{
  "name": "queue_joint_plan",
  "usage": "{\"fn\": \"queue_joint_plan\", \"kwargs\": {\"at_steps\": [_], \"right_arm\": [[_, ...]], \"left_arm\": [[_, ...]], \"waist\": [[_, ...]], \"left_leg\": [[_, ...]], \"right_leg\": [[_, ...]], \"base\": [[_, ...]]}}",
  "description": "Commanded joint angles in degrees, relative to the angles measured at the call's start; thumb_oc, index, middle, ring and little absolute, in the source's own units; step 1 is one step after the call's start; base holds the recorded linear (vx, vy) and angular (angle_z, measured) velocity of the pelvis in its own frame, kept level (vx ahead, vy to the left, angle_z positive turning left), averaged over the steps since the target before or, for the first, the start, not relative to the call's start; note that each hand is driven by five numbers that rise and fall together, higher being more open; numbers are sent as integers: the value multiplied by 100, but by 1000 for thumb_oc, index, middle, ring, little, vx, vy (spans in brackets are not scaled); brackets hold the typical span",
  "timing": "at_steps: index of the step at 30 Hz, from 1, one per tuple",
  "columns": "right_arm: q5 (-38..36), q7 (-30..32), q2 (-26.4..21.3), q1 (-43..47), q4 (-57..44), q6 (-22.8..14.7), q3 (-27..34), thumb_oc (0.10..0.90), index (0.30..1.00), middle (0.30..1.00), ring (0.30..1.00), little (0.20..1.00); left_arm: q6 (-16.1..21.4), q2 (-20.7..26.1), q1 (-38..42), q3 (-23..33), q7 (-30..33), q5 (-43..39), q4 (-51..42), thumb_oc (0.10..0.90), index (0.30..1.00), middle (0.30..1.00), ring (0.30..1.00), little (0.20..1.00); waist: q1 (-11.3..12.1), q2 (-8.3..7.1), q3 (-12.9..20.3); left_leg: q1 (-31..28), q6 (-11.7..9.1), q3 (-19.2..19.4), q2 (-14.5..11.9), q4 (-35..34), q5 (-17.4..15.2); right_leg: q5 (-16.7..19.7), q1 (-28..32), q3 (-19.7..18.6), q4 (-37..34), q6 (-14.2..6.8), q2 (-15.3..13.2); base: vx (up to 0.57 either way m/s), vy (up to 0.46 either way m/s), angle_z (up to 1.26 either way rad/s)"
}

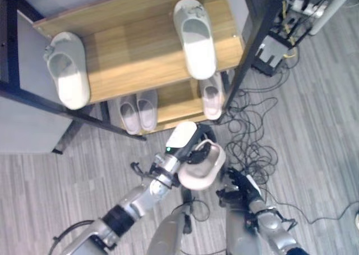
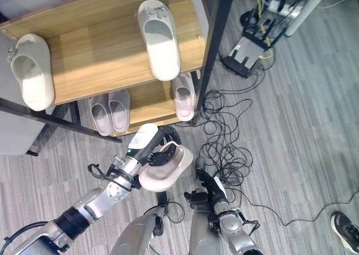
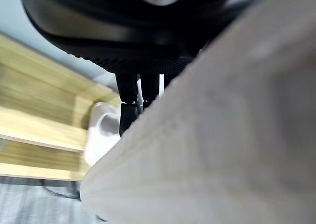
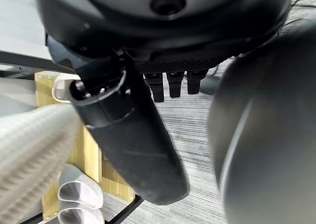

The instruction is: Arrange the slippers neatly on the shoe rack.

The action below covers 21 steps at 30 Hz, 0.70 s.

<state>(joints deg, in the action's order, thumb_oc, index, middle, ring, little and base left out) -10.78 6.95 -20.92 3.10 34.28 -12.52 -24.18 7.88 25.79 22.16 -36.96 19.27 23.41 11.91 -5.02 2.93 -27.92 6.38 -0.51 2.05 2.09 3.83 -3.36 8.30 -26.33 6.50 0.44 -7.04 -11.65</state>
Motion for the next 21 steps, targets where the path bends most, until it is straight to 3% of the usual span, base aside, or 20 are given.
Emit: {"fn": "queue_joint_plan", "kwargs": {"at_steps": [1, 2, 3, 4, 6, 7, 9, 11, 12, 13, 18, 21], "right_arm": [[292, -206, -130, -272, -435, -249, -178, 800, 900, 900, 900, 900], [269, -203, -180, -238, -441, -251, -239, 800, 900, 900, 900, 900], [268, -204, -179, -229, -440, -251, -239, 800, 900, 900, 900, 900], [345, -147, -245, -62, -379, -261, -427, 800, 900, 900, 900, 900], [547, 5, -267, 138, -328, -201, -512, 800, 900, 900, 900, 900], [605, 20, -308, 178, -355, -193, -548, 800, 900, 900, 900, 900], [689, 24, -421, 136, -555, -197, -585, 800, 900, 900, 900, 900], [768, 41, -428, 206, -571, -216, -673, 800, 900, 900, 900, 900], [767, 125, -429, 288, -642, -239, -697, 800, 900, 900, 900, 900], [835, 167, -439, 310, -680, -286, -738, 800, 900, 900, 900, 900], [953, 437, -371, 474, -729, -392, -723, 800, 900, 900, 900, 900], [934, 491, -313, 517, -704, -396, -694, 800, 900, 900, 900, 900]], "left_arm": [[704, -81, 21, 8, 203, 154, -1075, 400, 300, 300, 300, 300], [699, -132, 69, -33, 181, 105, -1088, 400, 300, 300, 300, 300], [699, -129, 77, -30, 180, 104, -1087, 400, 300, 300, 300, 300], [691, -178, 211, -167, 273, 108, -1106, 400, 300, 300, 300, 300], [635, -141, 290, -210, 359, 100, -1132, 400, 300, 300, 300, 300], [605, -170, 343, -217, 420, 136, -1116, 400, 300, 300, 300, 300], [543, -297, 580, -296, 516, 257, -1008, 400, 300, 300, 300, 300], [505, -340, 706, -357, 707, 357, -893, 400, 300, 300, 300, 300], [456, -363, 829, -364, 917, 413, -793, 400, 300, 300, 300, 300], [429, -380, 868, -366, 1013, 458, -807, 400, 300, 300, 300, 300], [219, -295, 814, -257, 1445, 735, -701, 400, 300, 300, 300, 300], [159, -217, 791, -241, 1532, 903, -678, 400, 300, 300, 300, 300]], "waist": [[-142, 107, 430], [-126, 62, 334], [-138, 58, 349], [-41, -20, 190], [57, -24, 128], [75, 8, 68], [95, 14, -78], [90, 39, -174], [122, 8, -188], [111, -2, -188], [210, -15, -188], [245, -42, -188]], "left_leg": [[47, -271, 108, -315, 1089, -289], [440, -361, 317, -605, 1815, -23], [507, -365, 304, -602, 1864, -17], [963, -396, 234, -767, 2658, 136], [1315, -327, 231, -660, 2358, 43], [1530, -261, 461, -692, 1876, -3], [1855, -268, 784, -865, 1485, 256], [1822, -236, 596, -742, 1283, 241], [2228, -197, 294, -473, 1560, 172], [2434, -165, 247, -407, 1767, 112], [3154, 17, 124, -341, 2390, -199], [3308, 67, 87, -309, 2609, -296]], "right_leg": [[-358, -66, -121, 1247, -92, 210], [-534, -3, -45, 1418, 44, 211], [-510, -37, -37, 1410, 55, 204], [-789, 66, 114, 1555, 279, 304], [-938, 132, 247, 1589, 302, 394], [-1040, 139, 342, 1681, 252, 417], [-1262, -40, 527, 2103, 247, 343], [-1291, -326, 508, 2473, 218, 279], [-1237, -580, 385, 2591, 249, 198], [-1244, -722, 356, 2718, 267, 184], [-1446, -1381, 267, 3275, 281, 162], [-1511, -1447, 294, 3421, 292, 127]], "base": [[126, -392, 98], [41, -305, 115], [69, -395, 98], [84, -322, 60], [136, -316, 32], [113, -212, 31], [110, -156, 42], [53, 31, 35], [28, 42, 15], [24, 43, 1], [14, 46, -7], [2, 16, 17]]}}
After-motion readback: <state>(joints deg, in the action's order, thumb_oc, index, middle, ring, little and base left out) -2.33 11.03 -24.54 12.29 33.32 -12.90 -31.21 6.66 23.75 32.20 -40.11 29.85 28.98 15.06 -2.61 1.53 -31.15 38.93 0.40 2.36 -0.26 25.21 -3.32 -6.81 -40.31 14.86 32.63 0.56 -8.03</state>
